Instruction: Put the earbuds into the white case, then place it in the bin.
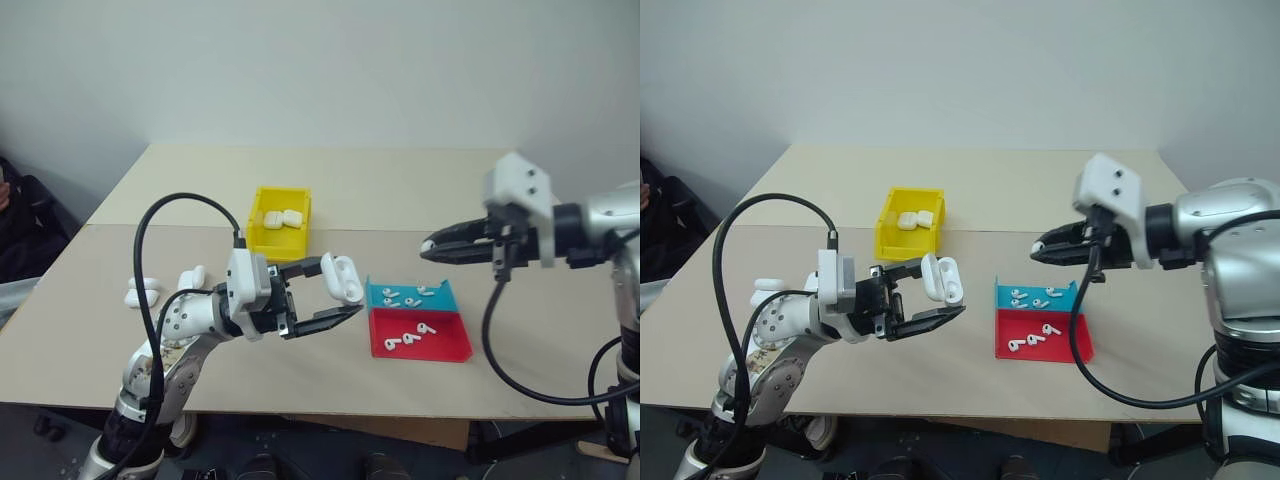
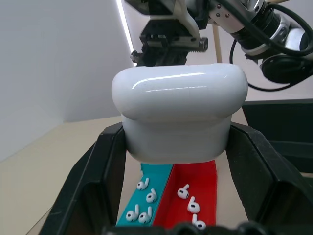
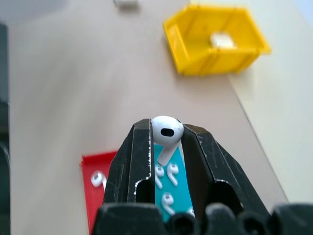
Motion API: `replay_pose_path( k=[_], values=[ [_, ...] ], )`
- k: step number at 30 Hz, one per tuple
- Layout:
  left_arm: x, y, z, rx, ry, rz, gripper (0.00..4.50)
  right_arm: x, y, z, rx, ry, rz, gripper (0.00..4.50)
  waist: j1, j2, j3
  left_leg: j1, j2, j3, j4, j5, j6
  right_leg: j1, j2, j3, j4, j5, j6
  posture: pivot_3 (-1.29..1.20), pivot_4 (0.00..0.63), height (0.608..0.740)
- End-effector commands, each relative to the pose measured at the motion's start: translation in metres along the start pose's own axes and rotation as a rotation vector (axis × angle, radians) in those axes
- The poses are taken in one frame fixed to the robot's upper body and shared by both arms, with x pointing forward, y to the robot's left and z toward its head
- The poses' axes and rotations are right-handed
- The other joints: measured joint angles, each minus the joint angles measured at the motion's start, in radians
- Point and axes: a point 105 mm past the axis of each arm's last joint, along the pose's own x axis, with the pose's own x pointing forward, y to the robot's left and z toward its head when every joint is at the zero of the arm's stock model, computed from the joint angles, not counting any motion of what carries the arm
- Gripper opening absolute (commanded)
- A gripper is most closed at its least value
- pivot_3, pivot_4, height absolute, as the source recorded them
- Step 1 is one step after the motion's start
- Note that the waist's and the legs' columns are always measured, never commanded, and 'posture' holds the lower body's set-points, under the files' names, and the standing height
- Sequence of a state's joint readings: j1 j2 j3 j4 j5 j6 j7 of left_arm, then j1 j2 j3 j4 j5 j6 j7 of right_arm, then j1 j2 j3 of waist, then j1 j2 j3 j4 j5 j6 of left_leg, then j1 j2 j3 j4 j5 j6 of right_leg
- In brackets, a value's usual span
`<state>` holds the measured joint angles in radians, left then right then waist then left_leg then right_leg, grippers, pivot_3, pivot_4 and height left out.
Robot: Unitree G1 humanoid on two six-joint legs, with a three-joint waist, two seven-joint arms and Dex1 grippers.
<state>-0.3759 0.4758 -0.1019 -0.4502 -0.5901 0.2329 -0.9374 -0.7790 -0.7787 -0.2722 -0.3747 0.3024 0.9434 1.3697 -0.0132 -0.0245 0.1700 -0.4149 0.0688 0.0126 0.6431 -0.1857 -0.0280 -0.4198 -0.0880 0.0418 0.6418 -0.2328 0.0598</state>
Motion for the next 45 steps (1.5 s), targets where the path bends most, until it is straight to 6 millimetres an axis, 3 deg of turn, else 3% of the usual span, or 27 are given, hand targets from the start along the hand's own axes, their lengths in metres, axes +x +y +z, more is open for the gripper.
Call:
replay_pose_path(
  k=[1,6,12,28,45],
  values=[
    [0.010,-0.003,0.018,-0.027,-0.070,-0.074,2.77,-0.015,0.007,0.033,-0.036,-0.263,-0.023,0.66,-0.002,0.000,0.000,0.000,0.000,0.000,0.000,0.000,0.000,0.000,0.000,0.000,0.000,0.000,0.000,0.00,0.150,0.740],
    [0.014,0.001,0.036,-0.048,-0.097,-0.123,2.77,-0.016,0.023,0.047,-0.111,-0.485,0.031,0.66,-0.005,0.000,0.000,0.000,0.000,-0.001,0.000,0.000,0.000,0.000,0.001,0.000,0.000,0.000,0.000,0.00,0.150,0.740],
    [0.013,0.002,0.035,-0.020,-0.036,-0.185,2.77,0.007,0.045,0.053,-0.234,-0.624,0.178,0.66,-0.008,0.000,0.000,0.001,0.000,-0.001,0.000,0.000,0.000,0.000,0.002,0.001,0.000,0.001,0.001,0.00,0.150,0.740],
    [0.010,0.021,0.027,-0.006,-0.021,-0.169,2.77,0.035,0.057,0.042,-0.318,-0.620,0.299,0.66,-0.003,0.000,0.000,0.000,0.000,-0.001,0.000,0.000,0.000,0.000,0.002,0.001,0.000,0.001,0.000,0.00,0.150,0.740],
    [0.011,0.019,0.024,0.006,-0.025,-0.188,2.77,0.049,0.045,0.032,-0.336,-0.564,0.235,0.66,-0.002,0.000,0.000,0.000,0.000,-0.001,0.000,0.000,0.000,0.000,0.002,0.001,0.000,0.001,0.000,0.00,0.150,0.740]
  ],
)
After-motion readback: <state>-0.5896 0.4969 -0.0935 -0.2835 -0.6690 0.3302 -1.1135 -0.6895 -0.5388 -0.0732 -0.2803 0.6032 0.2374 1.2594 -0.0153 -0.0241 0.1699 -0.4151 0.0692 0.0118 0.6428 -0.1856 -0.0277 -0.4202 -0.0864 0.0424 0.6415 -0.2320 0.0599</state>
